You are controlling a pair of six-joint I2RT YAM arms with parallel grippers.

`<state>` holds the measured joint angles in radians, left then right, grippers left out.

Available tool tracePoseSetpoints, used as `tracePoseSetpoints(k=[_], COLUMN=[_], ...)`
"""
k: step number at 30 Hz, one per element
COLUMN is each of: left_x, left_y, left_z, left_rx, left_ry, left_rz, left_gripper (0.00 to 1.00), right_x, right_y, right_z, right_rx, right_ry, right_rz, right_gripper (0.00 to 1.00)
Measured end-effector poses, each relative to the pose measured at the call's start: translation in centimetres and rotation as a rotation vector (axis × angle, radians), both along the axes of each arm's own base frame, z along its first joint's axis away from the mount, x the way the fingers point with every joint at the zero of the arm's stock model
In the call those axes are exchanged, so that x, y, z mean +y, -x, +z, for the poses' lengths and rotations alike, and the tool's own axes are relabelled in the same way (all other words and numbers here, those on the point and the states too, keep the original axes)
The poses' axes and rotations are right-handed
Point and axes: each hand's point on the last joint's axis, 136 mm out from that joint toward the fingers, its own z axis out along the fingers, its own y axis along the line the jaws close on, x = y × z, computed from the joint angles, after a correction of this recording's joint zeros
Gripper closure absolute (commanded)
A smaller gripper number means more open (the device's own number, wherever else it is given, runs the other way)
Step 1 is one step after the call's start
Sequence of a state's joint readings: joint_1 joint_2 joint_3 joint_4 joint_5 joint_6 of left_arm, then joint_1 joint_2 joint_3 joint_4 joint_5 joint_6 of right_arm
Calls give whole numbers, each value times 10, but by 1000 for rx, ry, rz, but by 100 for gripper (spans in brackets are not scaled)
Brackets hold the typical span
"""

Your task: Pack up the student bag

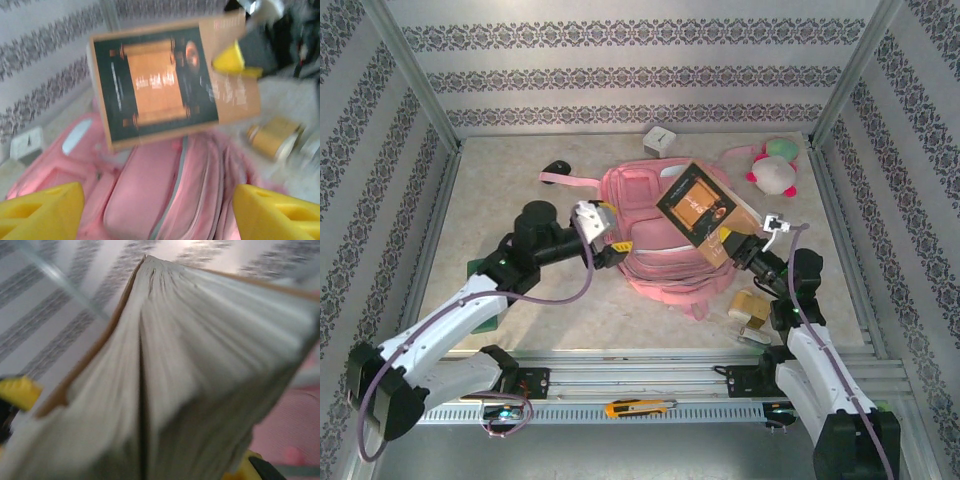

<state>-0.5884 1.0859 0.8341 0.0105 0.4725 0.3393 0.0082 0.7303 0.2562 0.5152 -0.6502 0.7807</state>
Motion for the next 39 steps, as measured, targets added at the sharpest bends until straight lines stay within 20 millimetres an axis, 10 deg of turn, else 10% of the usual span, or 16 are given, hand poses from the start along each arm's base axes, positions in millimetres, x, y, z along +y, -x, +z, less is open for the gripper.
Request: tracePoseSetpoints(k=[12,30,39], left_x=[-44,-69,-68], left_y=[-18,-58,-54], left_z=[-140,-191,-198], left_rx=[21,-34,-3], left_ry=[-479,-647,-646], left_rz=[-135,-212,-200], left_gripper=[11,9,90], right_x=[-26,-28,-28], right_y=[-12,-8,-4], right_z=[-20,-30,-25], right_rx=[184,219,201], right_ry=[50,74,76], right_rz=[-172,-176,-177], right_gripper=[100,100,100])
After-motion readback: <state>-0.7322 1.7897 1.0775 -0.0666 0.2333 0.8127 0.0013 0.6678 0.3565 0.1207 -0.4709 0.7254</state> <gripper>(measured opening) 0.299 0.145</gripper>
